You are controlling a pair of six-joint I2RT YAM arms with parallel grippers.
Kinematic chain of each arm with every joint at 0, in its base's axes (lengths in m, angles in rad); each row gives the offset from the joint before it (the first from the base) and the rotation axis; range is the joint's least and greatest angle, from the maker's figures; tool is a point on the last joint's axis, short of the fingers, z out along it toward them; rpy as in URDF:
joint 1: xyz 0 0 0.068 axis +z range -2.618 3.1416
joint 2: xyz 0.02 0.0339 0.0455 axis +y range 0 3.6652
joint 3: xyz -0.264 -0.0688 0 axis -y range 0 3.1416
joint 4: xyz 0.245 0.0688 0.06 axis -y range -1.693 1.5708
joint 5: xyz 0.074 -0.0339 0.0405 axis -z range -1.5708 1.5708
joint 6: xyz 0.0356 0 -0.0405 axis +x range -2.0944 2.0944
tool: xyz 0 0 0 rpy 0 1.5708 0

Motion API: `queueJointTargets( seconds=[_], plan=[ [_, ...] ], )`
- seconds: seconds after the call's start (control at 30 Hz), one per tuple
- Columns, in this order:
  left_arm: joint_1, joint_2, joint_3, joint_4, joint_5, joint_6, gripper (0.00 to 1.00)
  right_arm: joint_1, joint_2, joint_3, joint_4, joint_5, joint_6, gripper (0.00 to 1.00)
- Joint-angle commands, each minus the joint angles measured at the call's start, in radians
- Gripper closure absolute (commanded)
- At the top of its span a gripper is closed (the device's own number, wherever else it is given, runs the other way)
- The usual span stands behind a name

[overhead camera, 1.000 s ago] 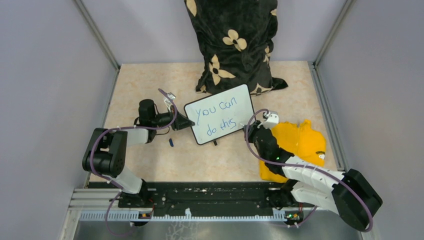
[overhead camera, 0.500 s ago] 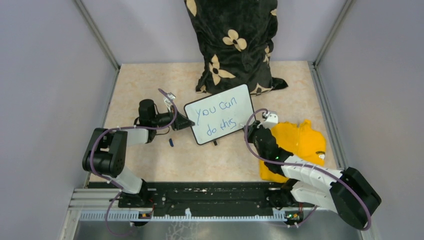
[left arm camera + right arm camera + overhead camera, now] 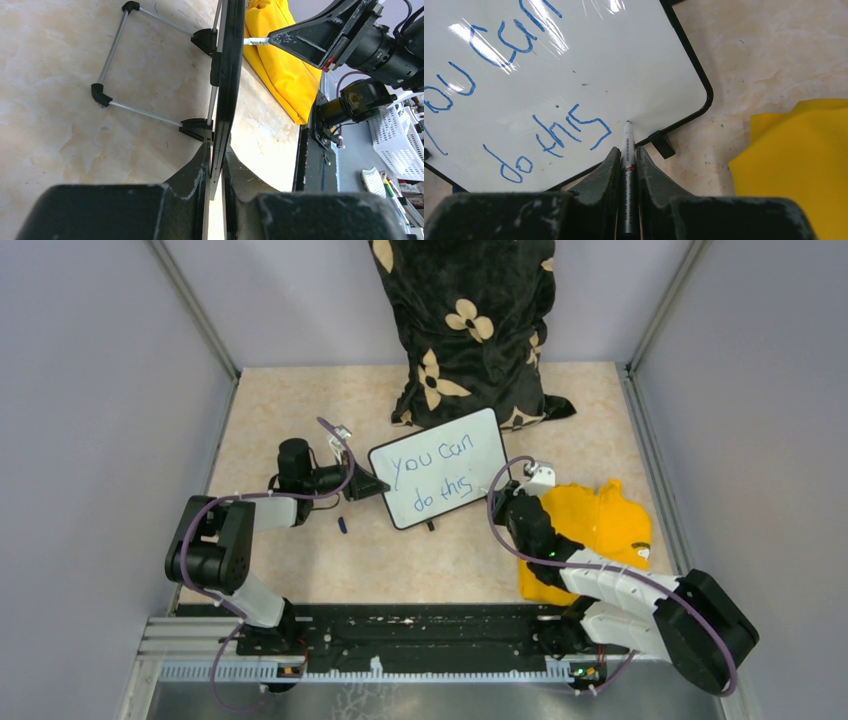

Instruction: Write a sentence on the whiteboard

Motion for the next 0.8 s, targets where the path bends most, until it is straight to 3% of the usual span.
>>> queueJointTargets(
  seconds=[0.0, 0.77],
  plan=[
    [-0.005, 0.041, 0.001, -0.077, -0.054, 0.031, 0.83, -0.017, 0.012, 0.049, 0.060, -0.014, 0.002, 1.00],
    [-0.005, 0.039, -0.001, -0.070, -0.054, 0.028, 0.83, -0.020, 0.053, 0.060, 0.042, -0.034, 0.005, 1.00]
  ],
)
